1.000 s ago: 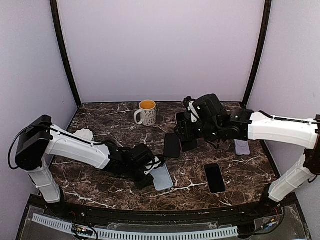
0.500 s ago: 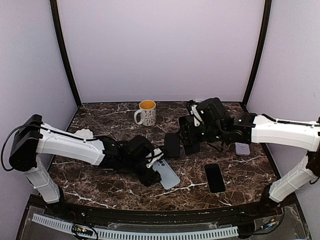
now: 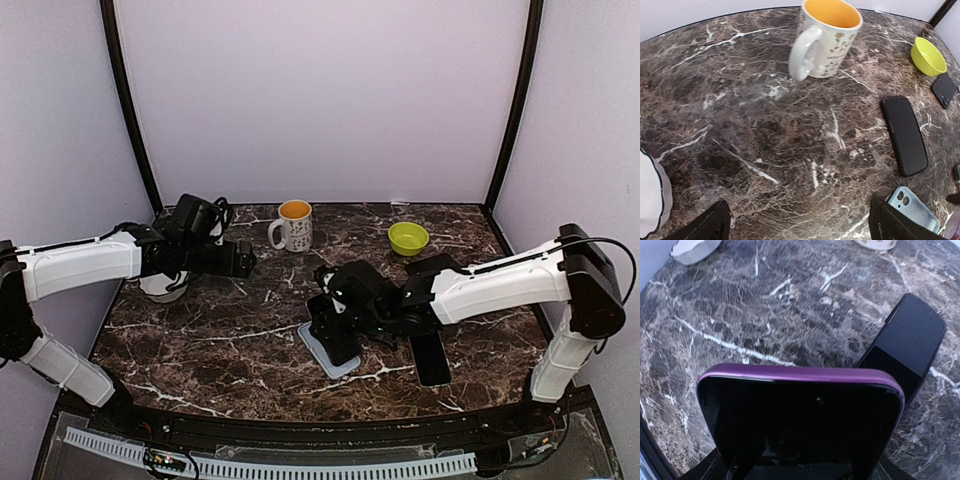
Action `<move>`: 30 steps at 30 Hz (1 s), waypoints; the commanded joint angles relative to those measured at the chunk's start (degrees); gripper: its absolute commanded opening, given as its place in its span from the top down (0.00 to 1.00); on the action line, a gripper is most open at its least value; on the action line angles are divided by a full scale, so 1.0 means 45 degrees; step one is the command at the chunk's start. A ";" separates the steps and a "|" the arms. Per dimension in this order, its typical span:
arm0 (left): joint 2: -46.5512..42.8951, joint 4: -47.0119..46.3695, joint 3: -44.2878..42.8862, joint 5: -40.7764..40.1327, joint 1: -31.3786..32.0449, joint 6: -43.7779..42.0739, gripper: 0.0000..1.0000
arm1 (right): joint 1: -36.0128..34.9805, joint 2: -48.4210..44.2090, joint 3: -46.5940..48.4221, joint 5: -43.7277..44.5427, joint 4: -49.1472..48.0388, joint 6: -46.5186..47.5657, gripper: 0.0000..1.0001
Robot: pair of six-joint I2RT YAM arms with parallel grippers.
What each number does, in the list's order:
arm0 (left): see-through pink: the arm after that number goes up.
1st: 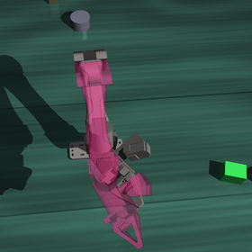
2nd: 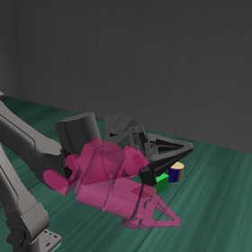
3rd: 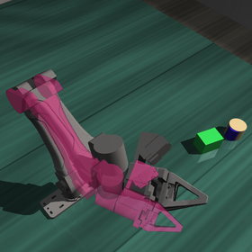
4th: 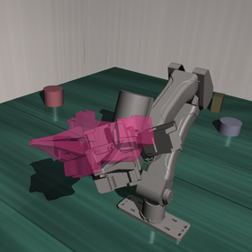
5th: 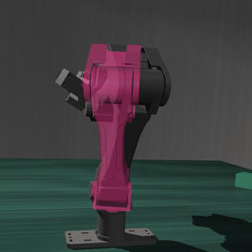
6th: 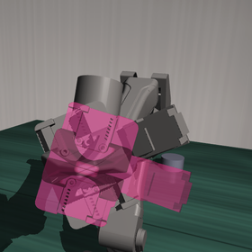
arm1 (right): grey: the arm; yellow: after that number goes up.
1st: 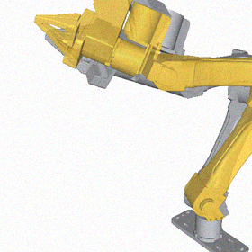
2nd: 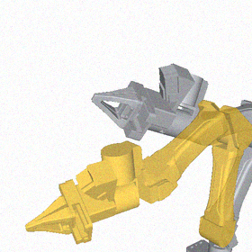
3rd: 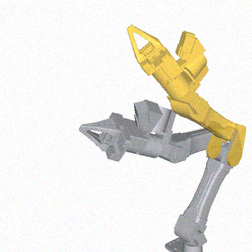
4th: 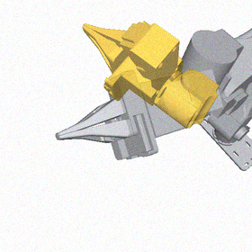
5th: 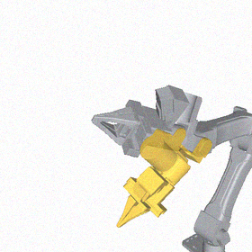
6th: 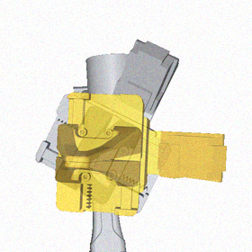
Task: Put the phone into the phone case
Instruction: Install the phone into the phone case.
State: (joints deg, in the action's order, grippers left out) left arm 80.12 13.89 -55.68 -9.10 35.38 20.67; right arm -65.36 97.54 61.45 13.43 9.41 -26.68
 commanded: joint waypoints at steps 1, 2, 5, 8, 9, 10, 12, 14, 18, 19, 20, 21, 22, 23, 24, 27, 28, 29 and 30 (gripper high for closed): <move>0.0140 0.0404 -0.0697 -0.0408 -0.0437 0.0384 0.01 | -0.0330 0.0522 0.0687 0.0293 -0.1035 0.0076 1.00; 0.0192 0.0310 -0.0909 -0.0401 -0.0463 0.0308 0.01 | -0.0366 0.0690 0.0718 0.0394 -0.1031 0.0104 1.00; 0.0419 -0.0025 -0.1163 -0.0287 -0.0479 -0.0277 0.01 | -0.0411 0.1202 0.0921 0.0689 -0.0762 0.0165 1.00; 0.0739 0.0063 -0.1216 -0.0536 -0.0510 -0.0512 0.01 | -0.0423 0.1572 0.1197 0.1071 -0.0484 0.0152 1.00; 0.0774 0.0215 -0.1209 -0.0585 -0.0514 -0.0608 0.01 | -0.0424 0.1658 0.1206 0.1101 -0.0486 0.0118 1.00; 0.0801 0.0264 -0.1186 -0.0675 -0.0517 -0.0677 0.01 | -0.0425 0.1733 0.1207 0.1088 -0.0540 0.0072 1.00; 0.0789 0.0337 -0.1118 -0.0951 -0.0532 -0.0805 0.01 | -0.0434 0.1883 0.1225 0.0956 -0.0530 -0.0053 1.00; 0.0729 0.0339 -0.1105 -0.1120 -0.0536 -0.0911 0.01 | -0.0459 0.1996 0.1274 0.0819 -0.0348 -0.0232 1.00; 0.0550 0.0209 -0.1037 -0.1236 -0.0550 -0.1086 0.01 | -0.0528 0.2016 0.1264 0.0569 0.0097 -0.0760 1.00; 0.0523 0.0149 -0.0989 -0.1253 -0.0550 -0.1101 0.01 | -0.0547 0.2041 0.1322 0.0514 0.0255 -0.0843 1.00; 0.0509 0.0133 -0.0948 -0.1265 -0.0544 -0.1112 0.01 | -0.0584 0.2095 0.1383 0.0548 0.0448 -0.0878 1.00; 0.0503 0.0116 -0.0933 -0.1240 -0.0539 -0.1114 0.01 | -0.0618 0.2141 0.1427 0.0645 0.0631 -0.0921 1.00; 0.0523 0.0116 -0.0920 -0.1210 -0.0538 -0.1115 0.01 | -0.0649 0.2174 0.1462 0.0721 0.0820 -0.0968 1.00; 0.0549 0.0126 -0.0950 -0.1149 -0.0542 -0.1116 0.01 | -0.0641 0.2200 0.1462 0.0765 0.0963 -0.1035 1.00; 0.0554 0.0141 -0.0978 -0.1116 -0.0540 -0.1126 0.01 | -0.0649 0.2203 0.1476 0.0787 0.1081 -0.1124 1.00; 0.0558 0.0174 -0.0987 -0.1149 -0.0540 -0.1162 0.01 | -0.0668 0.2154 0.1680 0.0689 0.1583 -0.1241 1.00; 0.0537 0.0184 -0.0967 -0.1175 -0.0538 -0.1171 0.01 | -0.0697 0.2131 0.1796 0.0712 0.1742 -0.1223 1.00; 0.0536 0.0192 -0.0952 -0.1208 -0.0542 -0.1173 0.01 | -0.0722 0.2102 0.1896 0.0778 0.1845 -0.1199 1.00; 0.0527 0.0189 -0.0933 -0.1214 -0.0540 -0.1189 0.01 | -0.0743 0.2064 0.1974 0.0880 0.1944 -0.1188 1.00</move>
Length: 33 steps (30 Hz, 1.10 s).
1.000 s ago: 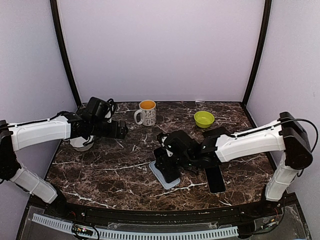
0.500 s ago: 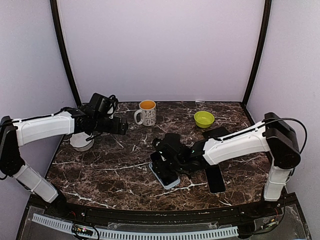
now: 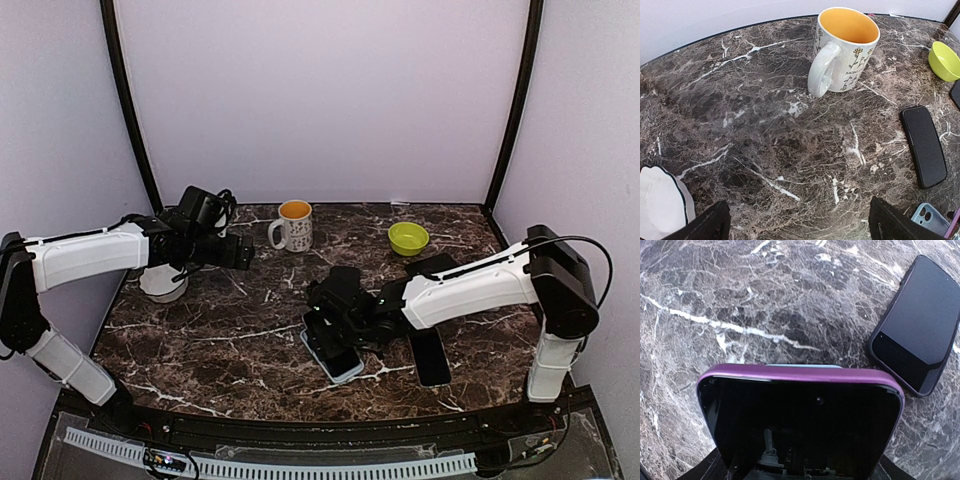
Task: Put the phone into the phone case
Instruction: Install the phone into the phone case.
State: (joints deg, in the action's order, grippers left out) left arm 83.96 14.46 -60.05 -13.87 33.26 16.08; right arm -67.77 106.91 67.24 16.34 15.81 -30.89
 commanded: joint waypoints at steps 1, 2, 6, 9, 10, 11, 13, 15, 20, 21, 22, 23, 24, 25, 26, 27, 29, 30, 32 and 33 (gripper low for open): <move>-0.0350 0.0066 0.0031 -0.0139 -0.0067 -0.0171 0.01 | -0.0213 -0.0042 0.0727 0.0280 0.0552 -0.0247 1.00; -0.0344 0.0053 0.0026 -0.0130 -0.0066 -0.0173 0.01 | -0.0214 -0.0059 0.0763 0.0276 0.0581 -0.0227 1.00; -0.0355 0.0029 0.0068 -0.0140 -0.0066 -0.0191 0.01 | -0.0224 -0.0093 0.1079 0.0090 0.0599 -0.0020 1.00; -0.0293 0.0034 0.0060 -0.0108 -0.0066 -0.0210 0.01 | -0.0233 -0.0243 0.1106 0.0056 0.0569 -0.0036 1.00; -0.0286 0.0060 0.0019 -0.0076 -0.0066 -0.0212 0.01 | -0.0243 -0.0270 0.1035 0.0067 0.0553 -0.0074 1.00; -0.0281 0.0074 0.0012 -0.0003 -0.0066 -0.0213 0.01 | -0.0235 -0.0280 0.0929 0.0115 0.0549 -0.0115 1.00; -0.0299 0.0059 0.0016 0.0030 -0.0068 -0.0213 0.01 | -0.0233 -0.0200 0.0800 0.0077 0.0558 -0.0180 1.00; -0.0316 0.0035 0.0063 -0.0007 -0.0066 -0.0203 0.01 | -0.0251 -0.0112 0.0720 -0.0084 0.0558 -0.0240 1.00; -0.0270 0.0067 0.0007 0.0155 -0.0066 -0.0262 0.01 | -0.0253 0.0116 0.0456 -0.0181 0.0574 -0.0449 1.00; -0.0285 0.0068 0.0006 0.0144 -0.0066 -0.0279 0.01 | -0.0253 0.0156 0.0380 -0.0209 0.0559 -0.0467 1.00; -0.0296 0.0063 0.0025 0.0126 -0.0071 -0.0285 0.01 | -0.0248 0.0202 0.0295 -0.0193 0.0518 -0.0479 1.00; -0.0288 0.0046 0.0039 0.0119 -0.0068 -0.0290 0.01 | -0.0252 0.0264 0.0207 -0.0169 0.0493 -0.0495 1.00; -0.0262 0.0058 0.0042 0.0154 -0.0066 -0.0290 0.01 | -0.0253 0.0333 0.0151 -0.0119 0.0485 -0.0493 1.00; -0.0251 0.0044 0.0019 0.0182 -0.0066 -0.0291 0.01 | -0.0263 0.0403 0.0110 -0.0098 0.0484 -0.0475 1.00; -0.0219 0.0062 0.0002 0.0213 -0.0066 -0.0291 0.01 | -0.0259 0.0460 0.0071 -0.0096 0.0445 -0.0466 1.00; -0.0210 0.0075 -0.0020 0.0232 -0.0076 -0.0301 0.01 | -0.0249 0.0519 0.0040 -0.0096 0.0433 -0.0477 1.00; -0.0227 0.0094 -0.0001 0.0218 -0.0067 -0.0309 0.01 | -0.0253 0.0618 0.0053 -0.0062 0.0479 -0.0442 1.00; -0.0232 0.0091 0.0012 0.0174 -0.0066 -0.0310 0.01 | -0.0253 0.0636 0.0057 -0.0013 0.0471 -0.0425 1.00; -0.0249 0.0066 0.0025 0.0165 -0.0071 -0.0311 0.01 | -0.0252 0.0675 0.0011 0.0060 0.0405 -0.0358 1.00; -0.0255 0.0068 0.0005 0.0168 -0.0078 -0.0311 0.01 | -0.0265 0.0702 -0.0015 0.0078 0.0362 -0.0307 1.00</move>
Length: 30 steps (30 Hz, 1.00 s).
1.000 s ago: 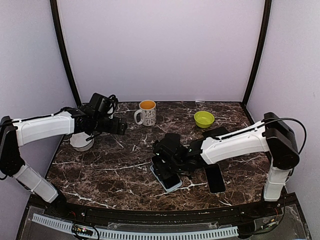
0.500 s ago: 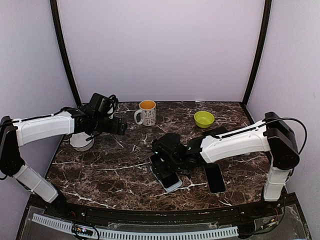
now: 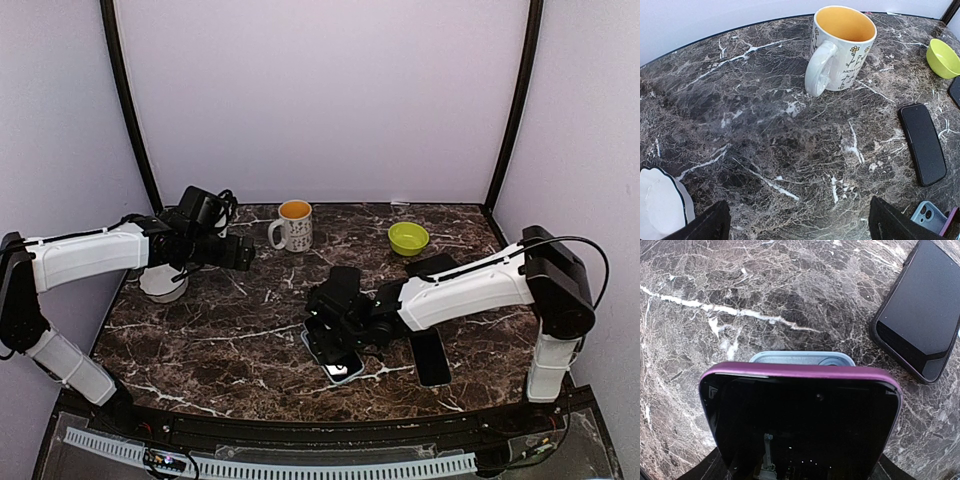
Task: Put the phone into the phone case
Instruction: Install the phone into the phone case.
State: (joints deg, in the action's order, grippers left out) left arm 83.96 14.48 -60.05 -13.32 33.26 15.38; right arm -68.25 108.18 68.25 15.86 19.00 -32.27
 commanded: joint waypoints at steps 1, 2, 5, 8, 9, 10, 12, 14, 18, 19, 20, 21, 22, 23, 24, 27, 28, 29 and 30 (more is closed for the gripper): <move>-0.0254 0.0063 0.0005 0.0093 -0.0069 -0.0155 0.01 | -0.0143 0.0499 -0.0244 0.0177 -0.0372 0.0059 1.00; -0.0257 0.0063 -0.0024 0.0139 -0.0067 -0.0155 0.01 | -0.0146 0.0602 -0.0220 0.0144 -0.0334 0.0076 1.00; -0.0297 0.0063 0.0028 0.0096 -0.0066 -0.0174 0.01 | -0.0161 0.0913 0.0014 0.0009 0.0117 -0.0008 1.00; -0.0316 0.0045 0.0031 0.0070 -0.0068 -0.0175 0.01 | -0.0156 0.1088 0.0296 0.0365 0.0616 -0.0156 0.83; -0.0317 0.0054 -0.0008 0.0099 -0.0067 -0.0175 0.01 | -0.0147 0.1127 0.0360 0.0449 0.0681 -0.0129 0.69; -0.0304 0.0061 -0.0011 0.0175 -0.0076 -0.0165 0.01 | -0.0149 0.1161 0.0437 0.0542 0.0711 -0.0096 0.58; -0.0312 0.0073 -0.0007 0.0203 -0.0072 -0.0174 0.01 | -0.0146 0.1314 0.0637 0.0632 0.0834 0.0016 0.44; -0.0320 0.0082 0.0016 0.0135 -0.0069 -0.0192 0.01 | -0.0146 0.1524 0.0921 0.0699 0.1055 0.0113 0.37; -0.0371 0.0091 0.0000 0.0113 -0.0066 -0.0213 0.01 | -0.0146 0.1831 0.1305 0.1035 0.1590 0.0026 0.28; -0.0384 0.0080 -0.0001 0.0131 -0.0066 -0.0214 0.01 | -0.0146 0.1870 0.1316 0.1094 0.1628 0.0006 0.26; -0.0408 0.0072 0.0012 0.0134 -0.0066 -0.0214 0.01 | -0.0146 0.1891 0.1328 0.1091 0.1662 0.0001 0.24; -0.0432 0.0061 0.0031 0.0131 -0.0066 -0.0228 0.01 | -0.0146 0.1906 0.1351 0.1077 0.1688 -0.0002 0.23; -0.0454 0.0052 0.0038 0.0105 -0.0066 -0.0231 0.01 | -0.0146 0.1901 0.1371 0.1053 0.1709 -0.0014 0.22; -0.0465 0.0041 0.0057 0.0064 -0.0066 -0.0233 0.01 | -0.0146 0.1888 0.1376 0.1033 0.1740 -0.0043 0.21; -0.0463 0.0042 0.0060 0.0067 -0.0066 -0.0233 0.01 | -0.0146 0.1864 0.1391 0.1045 0.1752 -0.0051 0.18; -0.0466 0.0044 0.0030 0.0153 -0.0076 -0.0233 0.01 | -0.0122 0.1767 0.1377 0.1077 0.1720 -0.0069 0.15; -0.0482 0.0044 0.0041 0.0150 -0.0081 -0.0228 0.01 | -0.0138 0.1757 0.1396 0.1094 0.1700 -0.0057 0.14; -0.0488 0.0034 0.0042 0.0114 -0.0070 -0.0231 0.01 | -0.0128 0.1758 0.1433 0.1087 0.1705 -0.0055 0.14; -0.0498 0.0029 0.0063 0.0102 -0.0068 -0.0233 0.01 | -0.0122 0.1760 0.1476 0.1067 0.1738 -0.0038 0.14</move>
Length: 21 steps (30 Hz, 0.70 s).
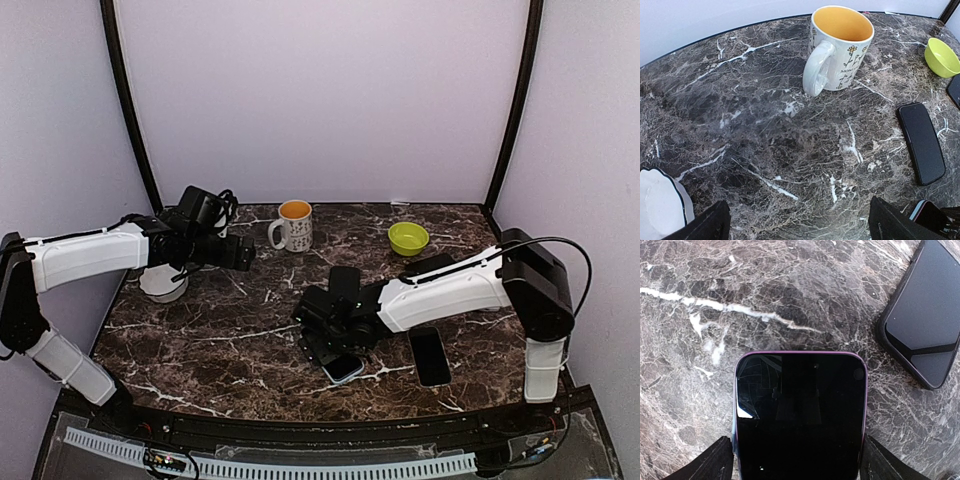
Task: Put the phone into the phone case
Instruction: Install the phone into the phone case, then press the phone with the phone case at the bottom right corner of the phone case.
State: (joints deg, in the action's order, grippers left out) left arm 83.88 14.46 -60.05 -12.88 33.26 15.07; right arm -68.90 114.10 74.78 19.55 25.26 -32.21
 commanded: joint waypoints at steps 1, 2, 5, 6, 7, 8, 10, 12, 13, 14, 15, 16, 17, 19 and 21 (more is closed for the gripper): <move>-0.0487 0.0030 0.0063 -0.0034 -0.0066 -0.0175 0.01 | 0.0017 0.0444 0.0081 0.0245 0.0405 -0.0041 0.14; -0.0493 0.0030 0.0068 -0.0050 -0.0066 -0.0182 0.01 | 0.0009 0.0444 0.0139 0.0231 0.0440 -0.0039 0.14; -0.0469 0.0029 0.0065 0.0010 -0.0068 -0.0195 0.01 | 0.0020 0.0269 0.0276 0.0152 0.0560 0.0010 0.14; -0.0472 0.0029 0.0054 0.0021 -0.0067 -0.0202 0.01 | 0.0017 0.0173 0.0364 0.0063 0.0657 0.0043 0.14; -0.0474 0.0019 0.0069 0.0034 -0.0076 -0.0193 0.01 | 0.0016 0.0056 0.0463 -0.0049 0.0747 0.0088 0.13; -0.0475 0.0015 0.0080 0.0032 -0.0081 -0.0202 0.01 | 0.0002 -0.0088 0.0573 -0.0199 0.0844 0.0143 0.12; -0.0451 0.0001 0.0088 0.0029 -0.0068 -0.0219 0.01 | 0.0018 -0.0604 0.0678 -0.0571 0.0973 0.0253 0.09; -0.0455 0.0019 0.0074 0.0087 -0.0066 -0.0255 0.01 | 0.0036 -0.1118 0.0659 -0.0966 0.1128 0.0396 0.06; -0.0446 0.0014 0.0059 0.0162 -0.0066 -0.0259 0.01 | 0.0048 -0.1370 0.0607 -0.1098 0.1224 0.0469 0.05; -0.0451 0.0011 0.0048 0.0194 -0.0066 -0.0272 0.01 | 0.0081 -0.1657 0.0455 -0.1219 0.1309 0.0493 0.04; -0.0454 0.0010 0.0056 0.0258 -0.0066 -0.0277 0.01 | 0.0164 -0.1933 0.0294 -0.1395 0.1364 0.0506 0.04; -0.0465 -0.0005 0.0076 0.0262 -0.0066 -0.0291 0.01 | 0.0269 -0.2184 0.0071 -0.1669 0.1380 0.0535 0.04; -0.0472 -0.0017 0.0080 0.0284 -0.0066 -0.0297 0.01 | 0.0390 -0.2445 -0.0189 -0.2003 0.1348 0.0585 0.04; -0.0455 -0.0011 0.0083 0.0312 -0.0066 -0.0311 0.02 | 0.0629 -0.2887 -0.0789 -0.2541 0.1209 0.0601 0.04; -0.0475 0.0005 0.0066 0.0384 -0.0076 -0.0320 0.01 | 0.0888 -0.3299 -0.1435 -0.2892 0.1037 0.0532 0.07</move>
State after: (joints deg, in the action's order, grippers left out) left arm 83.77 14.46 -60.05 -12.23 33.26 14.31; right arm -67.20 102.67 73.01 11.25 29.98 -30.26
